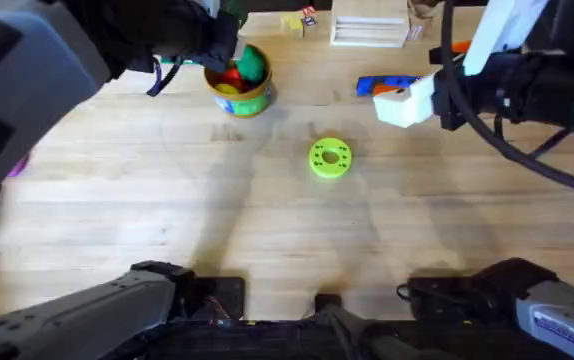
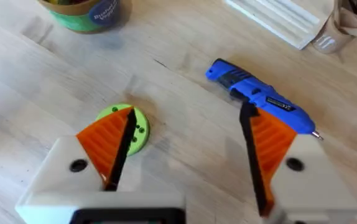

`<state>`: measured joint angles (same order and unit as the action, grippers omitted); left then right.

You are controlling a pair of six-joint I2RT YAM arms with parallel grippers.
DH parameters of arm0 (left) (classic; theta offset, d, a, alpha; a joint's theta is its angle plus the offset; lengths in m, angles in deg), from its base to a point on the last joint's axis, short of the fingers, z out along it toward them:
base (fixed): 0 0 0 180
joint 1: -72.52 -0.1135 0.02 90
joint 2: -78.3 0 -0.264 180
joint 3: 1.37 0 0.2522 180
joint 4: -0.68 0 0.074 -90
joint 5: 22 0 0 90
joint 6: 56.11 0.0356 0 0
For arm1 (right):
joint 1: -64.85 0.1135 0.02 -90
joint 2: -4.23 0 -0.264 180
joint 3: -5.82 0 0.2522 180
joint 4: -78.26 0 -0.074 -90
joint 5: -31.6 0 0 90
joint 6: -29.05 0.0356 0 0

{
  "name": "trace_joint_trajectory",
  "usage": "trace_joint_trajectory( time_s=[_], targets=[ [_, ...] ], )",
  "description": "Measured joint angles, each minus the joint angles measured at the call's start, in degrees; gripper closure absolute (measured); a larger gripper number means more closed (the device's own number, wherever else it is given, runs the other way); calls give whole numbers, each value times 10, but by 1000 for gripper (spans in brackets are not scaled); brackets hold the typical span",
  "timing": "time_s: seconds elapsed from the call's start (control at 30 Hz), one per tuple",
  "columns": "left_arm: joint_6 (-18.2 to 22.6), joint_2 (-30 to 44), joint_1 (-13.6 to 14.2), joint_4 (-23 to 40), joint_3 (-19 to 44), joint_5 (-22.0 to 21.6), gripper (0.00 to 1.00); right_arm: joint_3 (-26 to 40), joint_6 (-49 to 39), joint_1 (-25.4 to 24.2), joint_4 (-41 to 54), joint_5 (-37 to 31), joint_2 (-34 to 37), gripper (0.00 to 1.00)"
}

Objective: Pick up the gripper from the table and insert it into the empty holder that is missing its gripper. Then pick up a screw, insert it into the mounting hole, and use the screwdriver to tighten it. Finally, clean up the table by picking up the vegetable and placing it into the bucket.

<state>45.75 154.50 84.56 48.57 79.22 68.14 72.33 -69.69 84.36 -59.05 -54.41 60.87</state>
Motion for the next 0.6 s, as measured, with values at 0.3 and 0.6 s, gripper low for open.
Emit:
trace_joint_trajectory(
  time_s=[0.3,0.6],
  targets=[
    [-177,92,-23,-36,-1,-21,971,0,0,0,0,0,0,10],
    [-266,146,-20,-57,-4,-21,971,0,0,0,0,0,0,10]
  ],
)
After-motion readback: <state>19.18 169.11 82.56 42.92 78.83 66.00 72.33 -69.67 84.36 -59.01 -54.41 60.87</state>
